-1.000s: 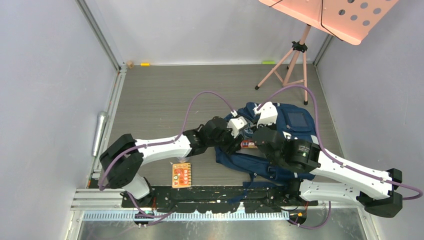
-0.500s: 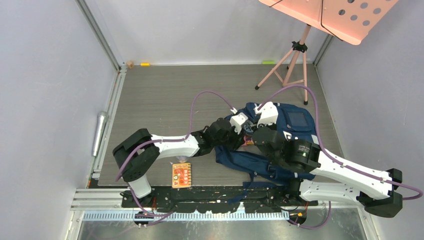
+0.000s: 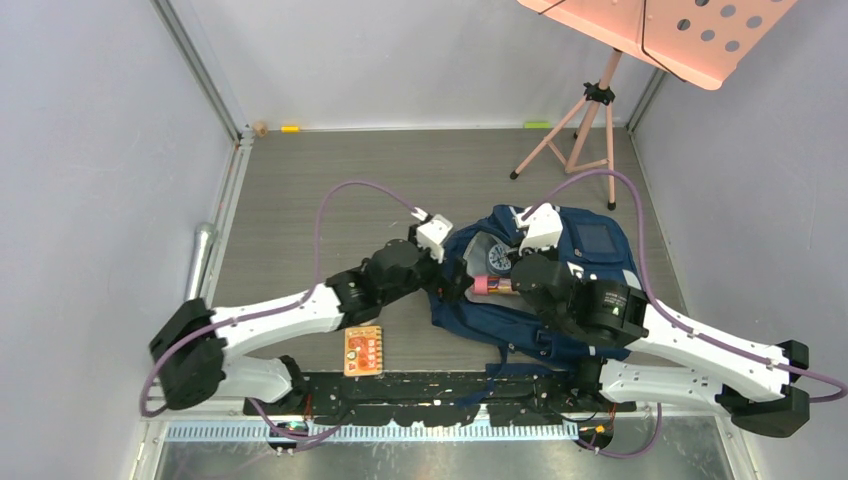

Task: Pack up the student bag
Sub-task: Place the stationery in the student bag, then pick up the stationery from the center of the board.

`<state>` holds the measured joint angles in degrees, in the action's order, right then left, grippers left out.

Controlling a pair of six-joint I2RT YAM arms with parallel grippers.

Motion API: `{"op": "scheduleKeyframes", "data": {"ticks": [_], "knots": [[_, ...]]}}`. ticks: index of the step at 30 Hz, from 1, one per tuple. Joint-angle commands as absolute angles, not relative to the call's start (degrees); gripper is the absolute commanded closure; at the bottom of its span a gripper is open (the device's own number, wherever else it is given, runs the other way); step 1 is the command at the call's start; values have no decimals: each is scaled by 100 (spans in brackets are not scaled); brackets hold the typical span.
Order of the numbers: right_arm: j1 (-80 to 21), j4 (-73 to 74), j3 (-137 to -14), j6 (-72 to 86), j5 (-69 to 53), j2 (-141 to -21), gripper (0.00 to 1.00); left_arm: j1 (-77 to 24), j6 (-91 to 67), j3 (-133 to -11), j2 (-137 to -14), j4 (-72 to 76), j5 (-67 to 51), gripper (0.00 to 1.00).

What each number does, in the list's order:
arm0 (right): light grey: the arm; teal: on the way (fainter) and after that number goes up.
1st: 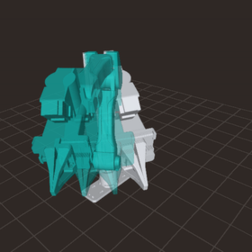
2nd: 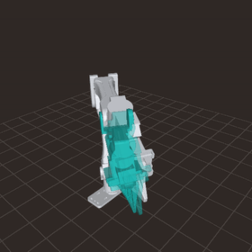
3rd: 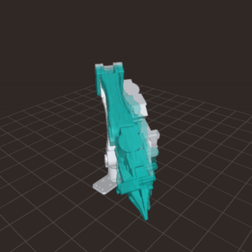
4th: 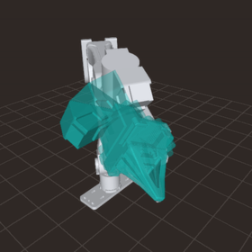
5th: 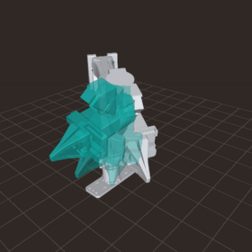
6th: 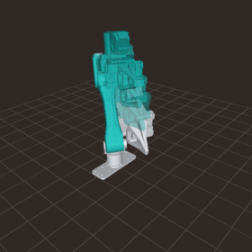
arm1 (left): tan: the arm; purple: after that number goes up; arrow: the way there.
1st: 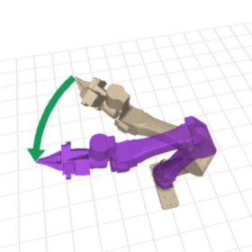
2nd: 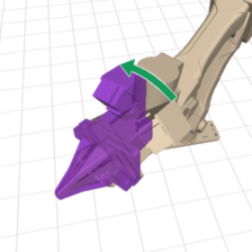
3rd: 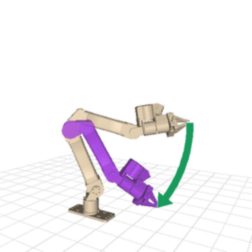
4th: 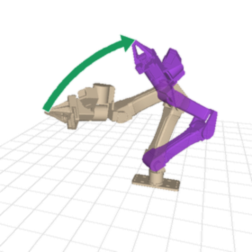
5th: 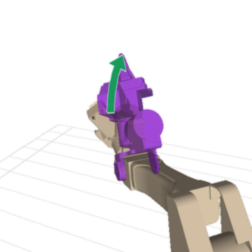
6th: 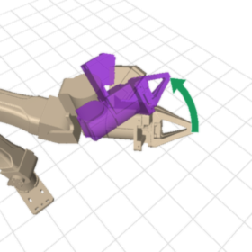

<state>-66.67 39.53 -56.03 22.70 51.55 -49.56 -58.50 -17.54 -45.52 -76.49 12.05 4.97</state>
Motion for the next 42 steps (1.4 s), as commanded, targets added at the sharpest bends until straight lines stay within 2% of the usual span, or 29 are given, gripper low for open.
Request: {"op": "scheduleKeyframes", "data": {"ticks": [1,3,7,16,23,38,42], "knots": [[-6723,3219,-5786,2417,5417,-4668,99,-5841,-1966,-4373,-6680,-336,1291,5],[-6721,3207,-5767,2415,5435,-4647,99,-5796,-2351,-4316,-6329,-1147,1686,1],[-6729,3209,-5741,2409,5440,-4619,99,-5476,-3299,-4106,-5665,-2621,2072,0],[-6724,3186,-5719,2399,5398,-4635,99,-4752,-4183,-3511,-4912,-4089,2442,0],[-6730,3107,-5735,2376,5345,-4703,99,-4146,-4143,-3226,-4992,-3739,1895,0],[-6729,3105,-5757,2345,5361,-4754,99,-4131,-3944,-3252,-5612,-2720,1320,0],[-6719,3105,-5742,2353,5361,-4763,100,-4131,-3871,-3155,-5529,-2150,739,0]]}}
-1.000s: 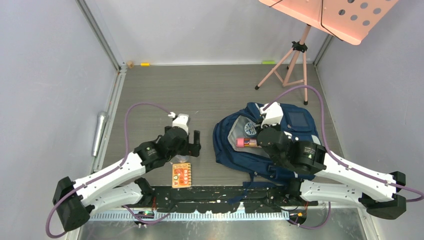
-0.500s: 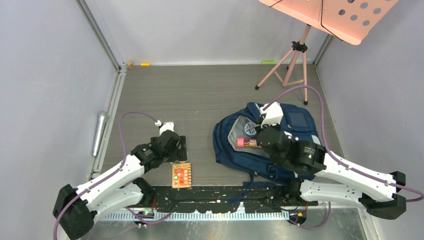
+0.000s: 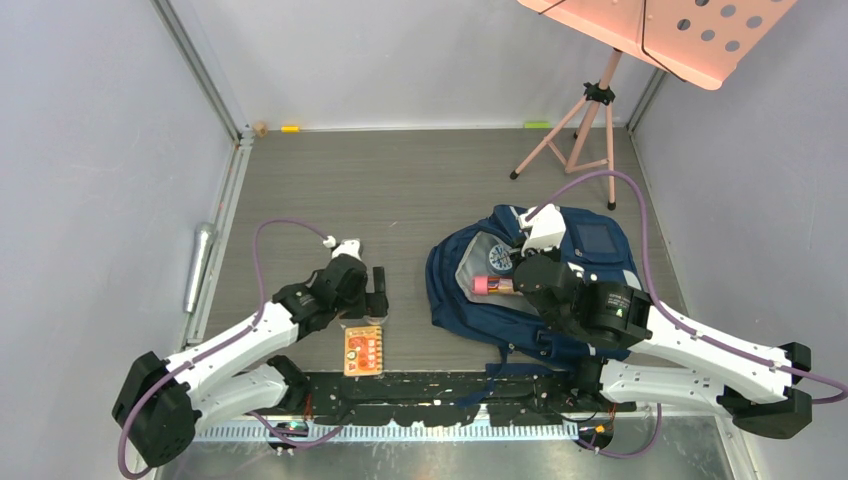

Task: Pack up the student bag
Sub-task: Pick up the stationery from the center of the board, then place the stationery in the student bag.

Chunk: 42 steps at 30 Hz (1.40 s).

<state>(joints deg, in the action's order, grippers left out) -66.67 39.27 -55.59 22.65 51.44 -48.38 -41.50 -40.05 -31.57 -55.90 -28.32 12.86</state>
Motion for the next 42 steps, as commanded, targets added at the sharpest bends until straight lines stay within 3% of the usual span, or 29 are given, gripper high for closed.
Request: {"op": "scheduleKeyframes", "data": {"ticks": [1,10,12,16,20,27,32,42], "knots": [[-6721,3104,-5733,2354,5366,-4763,100,-4131,-3852,-3107,-5508,-2006,622,0],[-6726,3103,-5696,2373,5378,-4764,99,-4131,-3766,-3235,-5852,-2646,976,2],[-6725,3103,-5695,2377,5377,-4770,99,-4131,-3697,-3209,-5933,-2563,815,12],[-6724,3107,-5707,2395,5371,-4769,99,-4131,-3594,-3266,-6094,-2447,547,42],[-6721,3103,-5709,2392,5380,-4762,99,-4133,-3551,-3333,-6070,-2364,454,61],[-6718,3145,-5765,2382,5389,-4739,99,-4163,-3482,-3722,-5368,-2258,195,63],[-6731,3148,-5806,2339,5379,-4748,99,-4182,-3706,-3926,-4993,-1083,-395,63],[-6723,2836,-6037,2084,5266,-4892,99,-5266,-4692,-4822,-7428,2280,-701,66]]}}
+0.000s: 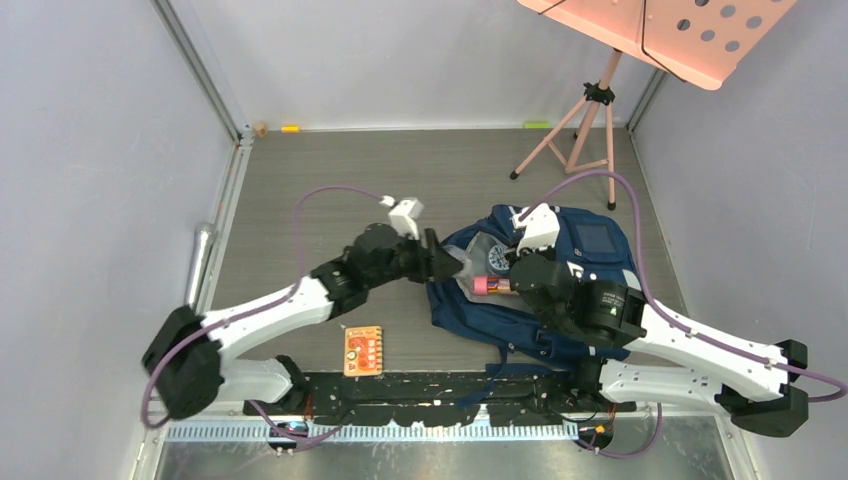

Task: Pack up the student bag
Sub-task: Place the stationery in the student bag.

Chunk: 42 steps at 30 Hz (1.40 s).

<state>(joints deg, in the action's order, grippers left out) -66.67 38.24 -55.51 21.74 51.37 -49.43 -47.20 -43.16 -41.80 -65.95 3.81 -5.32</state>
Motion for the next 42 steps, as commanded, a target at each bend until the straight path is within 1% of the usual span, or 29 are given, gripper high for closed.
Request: {"op": "scheduleKeyframes", "data": {"ticks": [1,5,12,15,20,21,24,25,26,28,29,35,39,42], "knots": [[-6723,2796,-6073,2057,5265,-4894,99,-5410,-4689,-4971,-7700,2479,-654,66],[-6725,2651,-6141,1868,5251,-4900,99,-5786,-4583,-5481,-8799,3239,-558,64],[-6731,2572,-6218,1695,5248,-4925,99,-6259,-4061,-5676,-9763,4512,315,63],[-6729,2560,-6198,1688,5247,-4913,99,-6425,-3865,-5851,-10187,4739,501,61],[-6728,2583,-6156,1728,5261,-4871,99,-6552,-3626,-5973,-10549,4560,646,51],[-6726,2588,-6125,1730,5263,-4841,99,-6552,-3576,-5960,-10545,4439,715,47],[-6723,2589,-6068,1740,5322,-4796,99,-6554,-3441,-5830,-10409,4249,968,23],[-6724,2591,-6037,1744,5333,-4778,99,-6552,-3385,-5785,-10352,4218,1009,16],[-6730,2601,-6024,1746,5352,-4778,100,-6551,-3324,-5757,-10282,4180,1018,10],[-6724,2640,-6013,1762,5380,-4793,99,-6554,-3166,-5710,-10123,4090,1033,2],[-6724,2652,-6012,1769,5384,-4796,99,-6556,-3093,-5677,-10041,4042,1048,1],[-6727,2713,-6048,1777,5374,-4782,99,-6552,-2718,-5283,-9403,3909,1157,0],[-6725,2723,-6049,1771,5420,-4781,99,-6557,-2447,-4857,-8706,3705,1094,0],[-6725,2738,-6016,1787,5452,-4781,99,-6557,-2326,-4437,-8014,3251,1292,0]]}}
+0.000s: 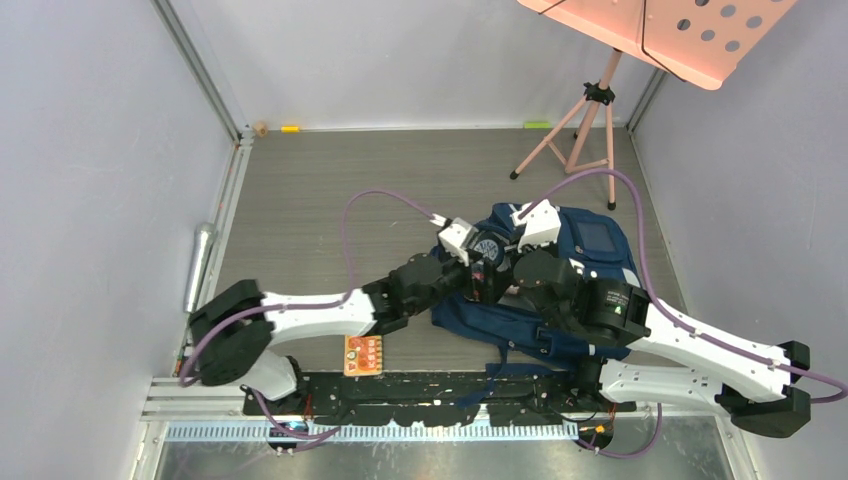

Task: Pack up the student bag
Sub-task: Place the stationery in the student bag, then pick up the student bag at the center of the board.

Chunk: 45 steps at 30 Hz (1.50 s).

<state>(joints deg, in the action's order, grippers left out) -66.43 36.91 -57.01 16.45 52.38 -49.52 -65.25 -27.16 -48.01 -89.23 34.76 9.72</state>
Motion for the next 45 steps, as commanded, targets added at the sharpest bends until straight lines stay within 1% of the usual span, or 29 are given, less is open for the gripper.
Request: {"op": "scheduleKeyframes", "data": {"ticks": [1,5,7,9,11,14,16,18,23,24,25,26,27,28,29,30,31,32,33,35,37,42,44,45], "knots": [[-6722,2757,-6005,1796,5481,-4786,99,-6550,-2328,-4295,-7774,3019,1479,0],[-6725,2914,-5953,1876,5520,-4908,99,-6548,-2501,-3872,-6618,1487,2502,0],[-6728,3101,-5963,1991,5445,-5046,99,-6500,-2547,-3764,-6136,910,2767,0],[-6728,3318,-5962,2159,5294,-5225,99,-6298,-2753,-3765,-5767,323,2767,0],[-6732,3530,-5929,2351,5089,-5399,99,-5948,-2998,-3838,-5538,-284,2428,0],[-6740,3704,-5779,2712,4591,-5559,99,-5368,-3357,-3961,-5433,-628,1633,0],[-6756,3616,-5599,2920,4100,-5628,99,-5054,-3479,-4025,-5497,-582,979,0],[-6816,3490,-5382,3165,3674,-5732,99,-4839,-3545,-4122,-5644,-517,568,0],[-7023,3168,-4942,3684,3096,-6245,99,-4657,-3580,-4477,-6277,-272,-119,0],[-7086,3141,-4936,3753,3033,-6378,98,-4634,-3604,-4516,-6413,-167,-289,0],[-7112,3139,-4963,3779,2984,-6432,96,-4606,-3638,-4563,-6555,-47,-429,0],[-7141,3180,-4986,3779,2969,-6514,88,-4573,-3684,-4611,-6712,95,-572,0],[-7151,3234,-5063,3757,2955,-6536,85,-4540,-3758,-4655,-6869,178,-678,0],[-7153,3265,-5107,3733,2963,-6525,74,-4510,-3818,-4687,-7024,274,-774,0],[-7154,3339,-5227,3662,3013,-6501,67,-4479,-3887,-4700,-7171,406,-868,0],[-7154,3396,-5303,3620,3066,-6429,53,-4456,-3958,-4695,-7305,552,-957,0],[-7150,3523,-5487,3513,3197,-6387,42,-4430,-4022,-4686,-7438,701,-1074,0],[-7143,3612,-5720,3457,3290,-6310,37,-4399,-4095,-4677,-7547,820,-1156,0],[-7103,3795,-5835,3336,3472,-6271,30,-4376,-4137,-4672,-7647,895,-1197,0],[-6896,4082,-6180,3135,3595,-6183,25,-4353,-4146,-4640,-7756,935,-1029,0],[-6465,4270,-6481,2934,3442,-6185,23,-4311,-4108,-4571,-7785,841,-721,0],[-5118,4226,-6947,2294,2507,-6503,20,-4059,-4113,-4340,-7841,720,-349,0],[-4446,4106,-7116,2091,2150,-6842,20,-3967,-4113,-4289,-7985,739,-353,0],[-4306,4066,-7175,2030,2016,-7096,20,-3931,-4120,-4281,-8077,765,-429,0]]}}
